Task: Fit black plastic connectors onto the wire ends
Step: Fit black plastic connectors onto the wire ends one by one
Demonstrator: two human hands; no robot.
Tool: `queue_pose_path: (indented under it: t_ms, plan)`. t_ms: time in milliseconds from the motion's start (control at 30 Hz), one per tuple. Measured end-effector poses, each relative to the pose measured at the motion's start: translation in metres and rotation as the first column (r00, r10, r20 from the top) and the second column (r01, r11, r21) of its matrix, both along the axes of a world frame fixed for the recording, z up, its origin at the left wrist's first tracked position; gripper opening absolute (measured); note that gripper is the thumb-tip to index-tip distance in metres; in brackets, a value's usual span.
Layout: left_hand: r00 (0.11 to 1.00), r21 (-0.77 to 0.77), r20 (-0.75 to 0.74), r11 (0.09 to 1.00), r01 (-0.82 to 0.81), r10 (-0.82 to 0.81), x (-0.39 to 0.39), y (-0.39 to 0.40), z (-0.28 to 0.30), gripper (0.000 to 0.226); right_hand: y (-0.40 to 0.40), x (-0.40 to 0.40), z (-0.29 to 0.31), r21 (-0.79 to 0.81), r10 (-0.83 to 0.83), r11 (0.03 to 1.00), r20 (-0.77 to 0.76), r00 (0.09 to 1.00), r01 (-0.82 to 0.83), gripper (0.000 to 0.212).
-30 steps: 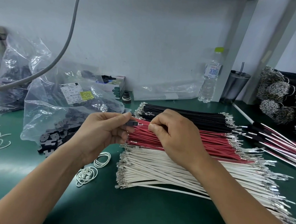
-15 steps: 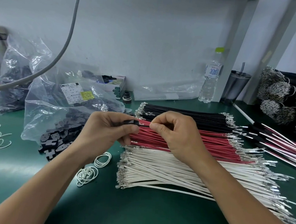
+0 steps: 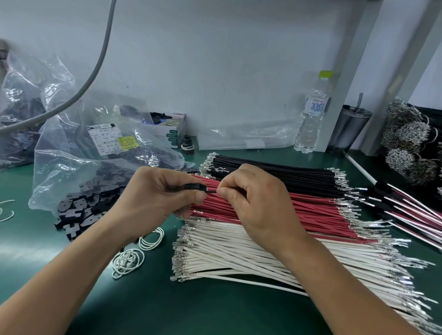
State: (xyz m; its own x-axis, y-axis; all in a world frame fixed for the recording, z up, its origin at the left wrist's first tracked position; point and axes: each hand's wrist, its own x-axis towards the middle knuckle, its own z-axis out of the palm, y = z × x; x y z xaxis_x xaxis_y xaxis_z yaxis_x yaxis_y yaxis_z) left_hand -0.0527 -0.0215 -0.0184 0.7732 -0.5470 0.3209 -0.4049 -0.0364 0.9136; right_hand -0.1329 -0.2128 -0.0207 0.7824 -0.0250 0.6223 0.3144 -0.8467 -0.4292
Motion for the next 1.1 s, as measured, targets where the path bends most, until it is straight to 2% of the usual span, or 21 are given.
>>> queue_pose_path:
  t_ms: [200, 300, 367, 400, 500, 567, 733, 833, 1100]
  plan:
    - [0.999, 0.02, 0.039, 1.0, 0.013, -0.014, 0.003, 0.002, -0.002, 0.019, 0.003, -0.003, 0.001, -0.05, -0.005, 0.999, 0.029, 1.0, 0.006, 0.013]
    - [0.998, 0.05, 0.056, 0.999, -0.009, 0.006, 0.008, 0.002, -0.003, 0.016, 0.0, -0.009, 0.013, -0.237, -0.128, 0.962, 0.065, 0.99, 0.14, 0.013]
    - [0.998, 0.058, 0.057, 0.998, -0.032, 0.028, 0.011, 0.002, -0.006, 0.014, -0.001, -0.017, 0.022, -0.3, -0.128, 0.942, 0.102, 0.986, 0.154, 0.014]
    - [0.998, 0.062, 0.055, 0.997, -0.043, 0.04, 0.012, 0.003, -0.007, 0.014, -0.001, -0.023, 0.024, -0.307, -0.107, 0.944, 0.064, 0.992, 0.122, 0.017]
    - [0.996, 0.069, 0.052, 0.994, -0.081, 0.077, 0.016, 0.003, -0.012, 0.015, 0.003, -0.046, 0.015, -0.386, -0.083, 0.923, -0.214, 0.973, -0.006, 0.033]
    - [0.994, 0.06, 0.064, 0.994, -0.092, 0.089, 0.015, 0.001, -0.013, 0.016, 0.008, -0.056, 0.002, -0.43, -0.101, 0.902, -0.273, 0.957, -0.027, 0.037]
    - [0.994, 0.046, 0.061, 0.994, -0.099, 0.096, 0.016, 0.002, -0.014, 0.015, 0.006, -0.055, 0.005, -0.288, -0.083, 0.957, -0.332, 0.94, -0.017, 0.019]
    - [0.994, 0.049, 0.041, 0.994, -0.102, 0.1, 0.019, 0.002, -0.016, 0.013, 0.005, -0.054, 0.011, -0.217, -0.062, 0.976, -0.388, 0.92, -0.025, 0.015]
    - [0.996, 0.043, 0.032, 0.995, -0.09, 0.089, 0.021, 0.001, -0.019, 0.015, 0.007, -0.058, 0.016, -0.332, -0.133, 0.943, -0.324, 0.937, 0.019, 0.02]
